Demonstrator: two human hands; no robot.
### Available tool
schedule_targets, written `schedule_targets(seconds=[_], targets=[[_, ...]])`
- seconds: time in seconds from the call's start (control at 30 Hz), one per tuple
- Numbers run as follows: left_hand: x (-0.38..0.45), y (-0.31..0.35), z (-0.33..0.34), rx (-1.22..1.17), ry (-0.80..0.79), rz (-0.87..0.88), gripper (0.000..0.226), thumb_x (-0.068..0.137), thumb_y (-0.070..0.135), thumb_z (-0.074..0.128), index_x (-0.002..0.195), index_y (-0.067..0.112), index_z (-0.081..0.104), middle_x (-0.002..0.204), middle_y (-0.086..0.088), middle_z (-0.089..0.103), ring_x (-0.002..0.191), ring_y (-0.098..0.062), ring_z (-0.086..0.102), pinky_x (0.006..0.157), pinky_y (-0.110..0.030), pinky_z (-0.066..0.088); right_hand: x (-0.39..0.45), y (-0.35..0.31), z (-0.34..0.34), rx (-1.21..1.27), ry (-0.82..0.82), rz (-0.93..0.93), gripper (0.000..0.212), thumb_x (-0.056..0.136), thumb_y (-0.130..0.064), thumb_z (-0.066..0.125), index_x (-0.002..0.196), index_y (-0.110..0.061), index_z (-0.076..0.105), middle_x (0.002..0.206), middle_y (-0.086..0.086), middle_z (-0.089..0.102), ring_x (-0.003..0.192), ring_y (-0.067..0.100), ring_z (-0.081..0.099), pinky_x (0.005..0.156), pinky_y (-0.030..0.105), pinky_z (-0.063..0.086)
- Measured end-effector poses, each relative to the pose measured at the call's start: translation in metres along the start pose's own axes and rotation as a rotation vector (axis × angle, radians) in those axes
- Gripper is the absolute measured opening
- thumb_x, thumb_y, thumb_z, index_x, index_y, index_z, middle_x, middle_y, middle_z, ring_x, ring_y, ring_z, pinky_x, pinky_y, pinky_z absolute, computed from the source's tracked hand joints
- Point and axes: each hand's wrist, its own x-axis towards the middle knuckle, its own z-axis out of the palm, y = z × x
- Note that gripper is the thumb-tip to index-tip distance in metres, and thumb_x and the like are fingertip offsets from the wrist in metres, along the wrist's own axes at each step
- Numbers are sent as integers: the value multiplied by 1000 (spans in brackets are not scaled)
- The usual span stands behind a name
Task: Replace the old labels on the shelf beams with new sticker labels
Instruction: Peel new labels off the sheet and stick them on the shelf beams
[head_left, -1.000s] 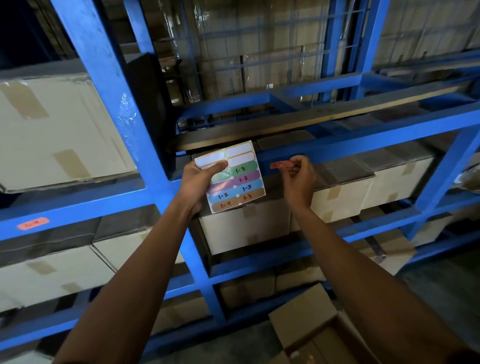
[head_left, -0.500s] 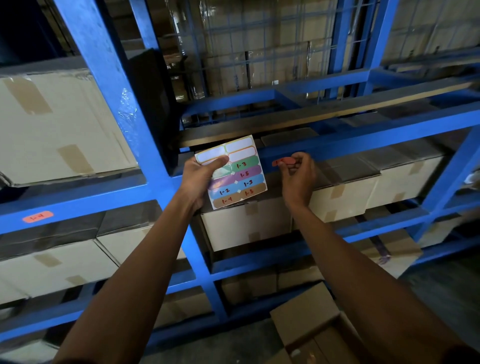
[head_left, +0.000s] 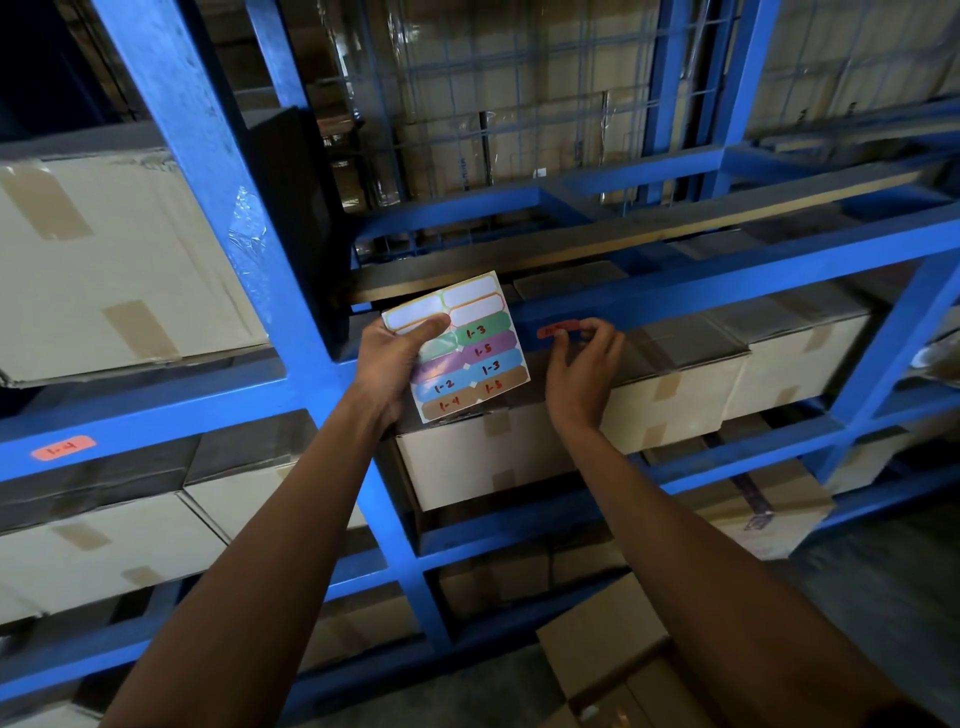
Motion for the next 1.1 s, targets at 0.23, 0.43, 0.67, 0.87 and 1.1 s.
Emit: schedule_targets(seconds=[0.23,0.43,0.67,0.87,1.1], targets=[[2,9,-8,-39,39,81,14,86,12,76,100,12,74,104,-9,78,94,-32,76,77,-44,62,-30,-14,30,-249,-120,93,66,102,-48,24,155,-15,4,164,5,4,150,24,10,122,42,10],[9,21,-20,-43,12,150,13,85,11,76,98,13,73,100,-7,79,90,-27,77,69,-35,62,-30,-23,53,-195,-167,197,74,99,-54,14,151,-11,-18,161,9,-20,151,25,-9,122,46,-4],[21,29,-29,-71,6,137,23,86,12,75,108,12,71,105,-9,78,94,-27,76,74,-39,62,-26,-33,66,-145,-178,265,83,96,-60,16,147,-11,-29,158,7,-30,151,26,-2,119,56,14],[20,31,-17,-88,-6,142,24,87,9,74,110,9,71,105,-9,78,92,-26,76,73,-38,62,-29,-38,63,-170,-192,266,85,97,-60,19,146,-11,-30,158,9,-29,151,29,0,121,55,9],[10,33,-22,-116,2,139,20,86,10,75,106,12,72,104,-9,79,91,-25,77,72,-37,62,-16,-54,63,-47,-96,408,79,100,-56,18,150,-11,-22,160,9,-25,150,29,7,119,51,19]])
